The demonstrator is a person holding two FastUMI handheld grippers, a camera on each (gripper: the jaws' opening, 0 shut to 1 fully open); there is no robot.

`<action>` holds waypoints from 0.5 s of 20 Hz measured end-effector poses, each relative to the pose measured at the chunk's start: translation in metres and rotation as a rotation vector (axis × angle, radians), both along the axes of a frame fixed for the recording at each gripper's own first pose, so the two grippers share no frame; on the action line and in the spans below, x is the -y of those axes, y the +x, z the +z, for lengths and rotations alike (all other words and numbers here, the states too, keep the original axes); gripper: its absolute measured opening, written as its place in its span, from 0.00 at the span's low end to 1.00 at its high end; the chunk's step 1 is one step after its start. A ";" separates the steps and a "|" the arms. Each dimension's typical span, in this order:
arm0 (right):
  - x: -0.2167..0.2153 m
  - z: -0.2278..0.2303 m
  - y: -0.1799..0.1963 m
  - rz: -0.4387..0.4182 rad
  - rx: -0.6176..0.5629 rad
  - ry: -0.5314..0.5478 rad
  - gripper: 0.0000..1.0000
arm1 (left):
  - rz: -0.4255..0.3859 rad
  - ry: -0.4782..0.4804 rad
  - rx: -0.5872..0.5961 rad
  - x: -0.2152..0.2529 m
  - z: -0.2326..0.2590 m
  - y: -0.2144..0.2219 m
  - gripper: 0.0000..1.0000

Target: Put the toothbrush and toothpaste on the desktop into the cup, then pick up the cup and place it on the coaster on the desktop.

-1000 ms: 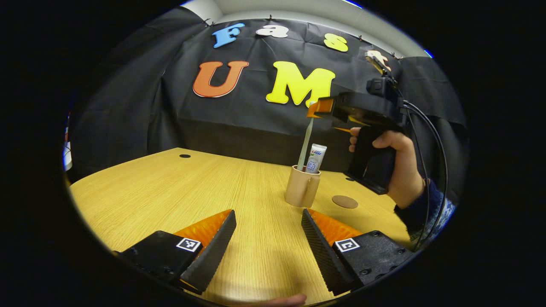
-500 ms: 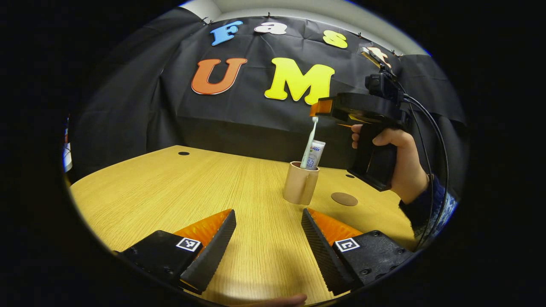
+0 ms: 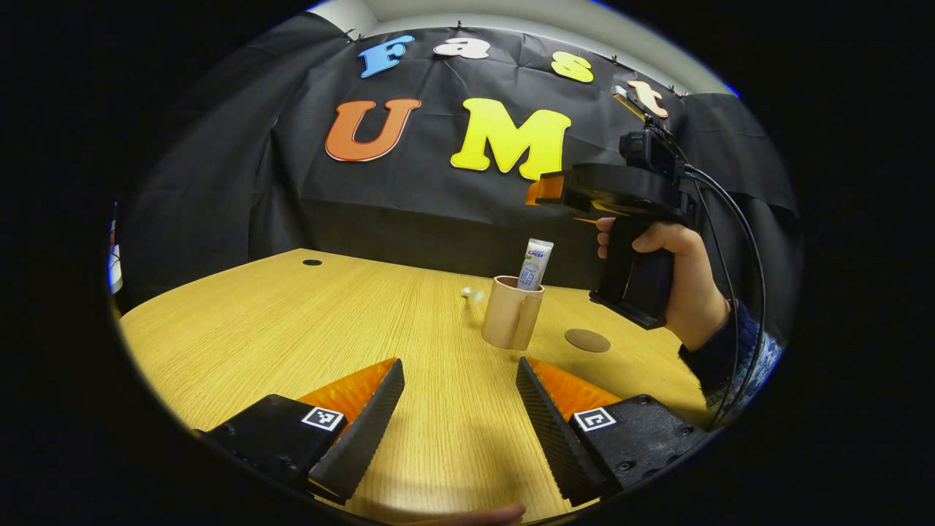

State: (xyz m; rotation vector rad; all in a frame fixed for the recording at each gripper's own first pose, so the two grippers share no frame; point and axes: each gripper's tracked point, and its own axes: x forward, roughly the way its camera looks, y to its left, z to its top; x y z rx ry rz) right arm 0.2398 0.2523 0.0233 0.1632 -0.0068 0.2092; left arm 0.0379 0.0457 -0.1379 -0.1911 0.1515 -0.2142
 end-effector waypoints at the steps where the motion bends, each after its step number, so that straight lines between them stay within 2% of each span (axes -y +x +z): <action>1: 0.001 0.001 0.000 -0.002 0.001 -0.002 0.95 | 0.000 0.001 0.000 0.001 0.000 0.000 0.99; 5: -0.015 0.007 0.003 0.016 -0.010 -0.071 0.95 | 0.022 0.012 0.013 -0.009 0.003 -0.002 0.98; 6: -0.022 0.007 0.004 0.025 -0.031 -0.094 0.91 | 0.030 0.012 0.018 -0.013 0.004 -0.003 0.99; 7: -0.030 0.006 0.006 0.032 -0.053 -0.109 0.95 | 0.037 0.008 0.027 -0.018 0.007 -0.005 0.98; 10: -0.061 0.006 0.018 0.046 -0.138 -0.149 0.95 | 0.055 0.006 0.061 -0.028 0.016 -0.010 0.98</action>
